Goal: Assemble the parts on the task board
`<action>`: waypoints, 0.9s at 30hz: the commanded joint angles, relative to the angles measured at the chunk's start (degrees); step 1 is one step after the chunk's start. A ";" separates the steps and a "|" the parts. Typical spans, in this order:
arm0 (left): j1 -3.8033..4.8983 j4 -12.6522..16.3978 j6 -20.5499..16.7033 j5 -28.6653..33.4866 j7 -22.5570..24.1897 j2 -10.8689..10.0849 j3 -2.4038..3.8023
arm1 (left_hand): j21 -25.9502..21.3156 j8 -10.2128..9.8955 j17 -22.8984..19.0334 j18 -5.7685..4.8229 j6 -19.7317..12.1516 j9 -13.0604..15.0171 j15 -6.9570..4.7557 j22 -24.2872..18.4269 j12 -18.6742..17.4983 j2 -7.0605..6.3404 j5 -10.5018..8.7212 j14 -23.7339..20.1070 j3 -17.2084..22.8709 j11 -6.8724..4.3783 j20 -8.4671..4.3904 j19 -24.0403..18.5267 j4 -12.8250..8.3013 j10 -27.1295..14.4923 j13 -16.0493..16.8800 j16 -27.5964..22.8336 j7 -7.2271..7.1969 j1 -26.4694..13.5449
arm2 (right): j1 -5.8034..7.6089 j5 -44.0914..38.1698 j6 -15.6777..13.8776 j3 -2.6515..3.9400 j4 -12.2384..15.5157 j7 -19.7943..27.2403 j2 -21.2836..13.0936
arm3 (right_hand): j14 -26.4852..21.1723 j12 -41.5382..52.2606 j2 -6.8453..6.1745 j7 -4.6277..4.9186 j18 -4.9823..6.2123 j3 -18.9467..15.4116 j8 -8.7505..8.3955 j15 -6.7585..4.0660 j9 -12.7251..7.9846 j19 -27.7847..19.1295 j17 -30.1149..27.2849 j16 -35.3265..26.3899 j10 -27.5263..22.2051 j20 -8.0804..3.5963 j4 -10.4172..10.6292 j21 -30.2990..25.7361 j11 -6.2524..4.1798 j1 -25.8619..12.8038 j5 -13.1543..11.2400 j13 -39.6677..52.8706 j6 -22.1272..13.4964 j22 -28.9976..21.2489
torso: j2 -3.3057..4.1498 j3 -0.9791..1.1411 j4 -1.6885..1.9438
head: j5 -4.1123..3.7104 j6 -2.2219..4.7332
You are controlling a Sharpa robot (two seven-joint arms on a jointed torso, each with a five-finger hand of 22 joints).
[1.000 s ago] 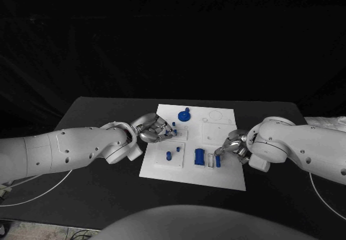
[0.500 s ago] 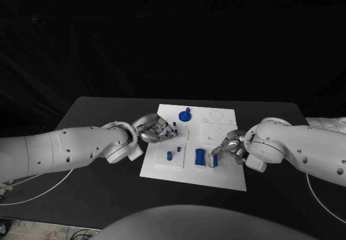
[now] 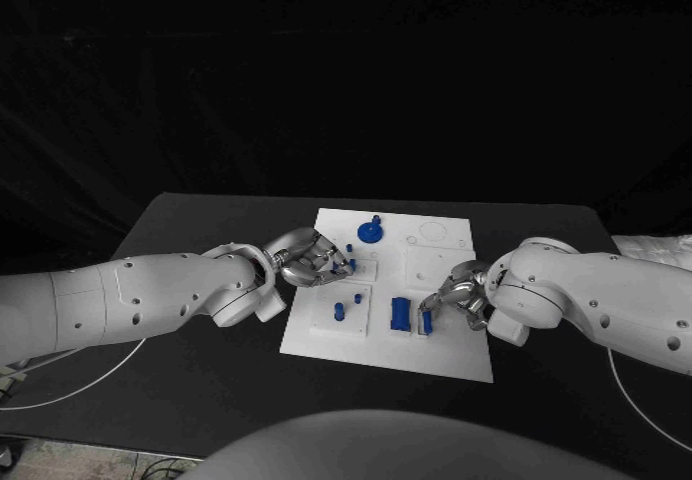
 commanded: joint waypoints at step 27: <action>-0.01 0.14 1.46 -0.18 -0.16 0.22 0.03 | -0.06 0.31 15.09 -0.16 -0.25 0.11 -0.07 13.56 -0.12 0.02 0.17 5.92 0.20 0.07 -0.01 1.63 -0.27 5.37 14.27 0.14 -0.18 0.78 | -0.26 -1.15 2.47 -0.02 -0.69 0.03 0.41 | 5.04 0.22 0.58 0.32 1.10 -0.17 -0.96 0.68 0.22 -1.31 13.26 -1.21 6.17 0.16 0.25 -2.58 0.68 -0.89 -4.09 15.09 -1.00 6.44 | 0.02 -0.01 0.00 | 0.29 -0.01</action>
